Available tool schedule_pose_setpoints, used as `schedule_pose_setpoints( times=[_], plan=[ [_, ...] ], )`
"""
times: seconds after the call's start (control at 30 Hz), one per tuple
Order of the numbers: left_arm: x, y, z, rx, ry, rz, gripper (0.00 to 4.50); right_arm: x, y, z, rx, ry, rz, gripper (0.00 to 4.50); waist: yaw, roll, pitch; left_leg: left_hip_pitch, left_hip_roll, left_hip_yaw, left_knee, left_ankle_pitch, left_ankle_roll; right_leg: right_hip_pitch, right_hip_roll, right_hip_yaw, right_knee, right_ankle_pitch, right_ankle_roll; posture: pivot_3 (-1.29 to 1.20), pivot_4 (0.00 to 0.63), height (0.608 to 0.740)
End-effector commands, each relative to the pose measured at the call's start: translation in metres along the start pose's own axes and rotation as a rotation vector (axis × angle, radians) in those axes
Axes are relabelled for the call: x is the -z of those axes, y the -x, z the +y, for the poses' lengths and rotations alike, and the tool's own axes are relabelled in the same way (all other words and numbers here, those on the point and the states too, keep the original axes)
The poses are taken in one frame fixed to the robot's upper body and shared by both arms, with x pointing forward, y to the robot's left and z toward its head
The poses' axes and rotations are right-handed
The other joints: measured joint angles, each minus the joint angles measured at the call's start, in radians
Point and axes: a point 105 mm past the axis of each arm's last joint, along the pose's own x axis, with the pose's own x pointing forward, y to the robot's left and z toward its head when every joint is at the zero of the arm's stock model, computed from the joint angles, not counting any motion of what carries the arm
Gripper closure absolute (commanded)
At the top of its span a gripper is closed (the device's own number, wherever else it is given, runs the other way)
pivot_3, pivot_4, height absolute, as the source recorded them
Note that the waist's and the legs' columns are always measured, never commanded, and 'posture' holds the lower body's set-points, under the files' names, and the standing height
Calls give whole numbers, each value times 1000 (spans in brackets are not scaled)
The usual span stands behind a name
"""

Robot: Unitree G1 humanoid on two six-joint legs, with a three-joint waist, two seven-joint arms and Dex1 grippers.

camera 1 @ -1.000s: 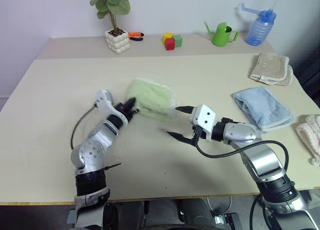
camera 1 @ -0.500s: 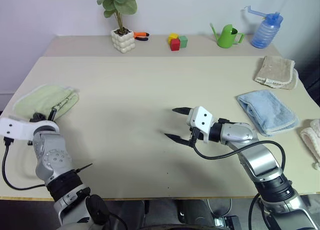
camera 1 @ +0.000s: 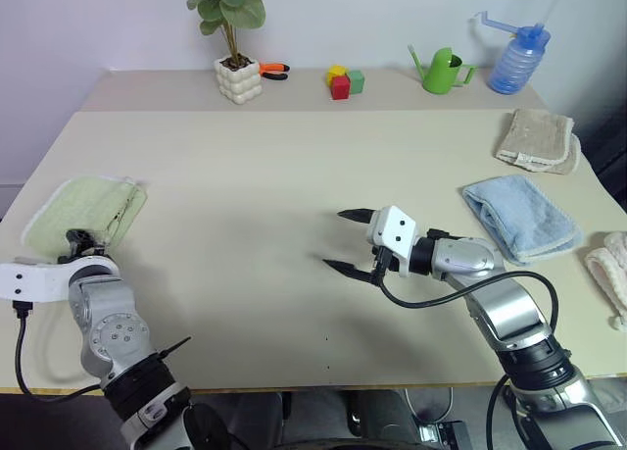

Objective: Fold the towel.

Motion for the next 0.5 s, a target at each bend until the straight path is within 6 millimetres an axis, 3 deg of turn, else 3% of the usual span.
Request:
schedule_pose_setpoints(
  times=[0.03, 0.1, 0.17, 0.3, 0.5],
  plan=[
    [-43, 4, -5, 17, -98, -180, 505, -11, 0, -6, 9, 32, -36, 0, 0, 0, 0, 0, 0, 0, 0, 0, 0, 0, 0, 0, 0, 0, 0, 0, 150, 727],
    [-60, 6, -21, 95, -212, -259, 505, -12, 0, -9, 18, 21, -45, 0, 0, 0, 0, 0, 0, 0, 0, 0, 0, 0, 1, 0, 0, 0, 0, 0, 150, 727],
    [-63, 11, -55, 290, -421, -301, 505, -13, -1, -14, 37, -3, -60, 0, 0, -1, 0, 0, 0, 0, 0, 0, 0, 0, 1, 0, 0, 0, 0, 0, 150, 727],
    [-18, 27, -96, 652, -753, -175, 505, -13, -1, -24, 80, -47, -78, 0, 5, 0, 0, 1, -1, 0, 0, 0, 0, 3, 0, -1, 0, 0, -1, 0, 150, 727],
    [35, 60, -104, 1004, -1044, -6, 505, -8, 4, -32, 137, -96, -81, 0, -18, 0, 0, 4, 1, 1, -2, -1, 2, 3, 0, 0, -1, 0, -1, 0, 150, 727]
  ],
)
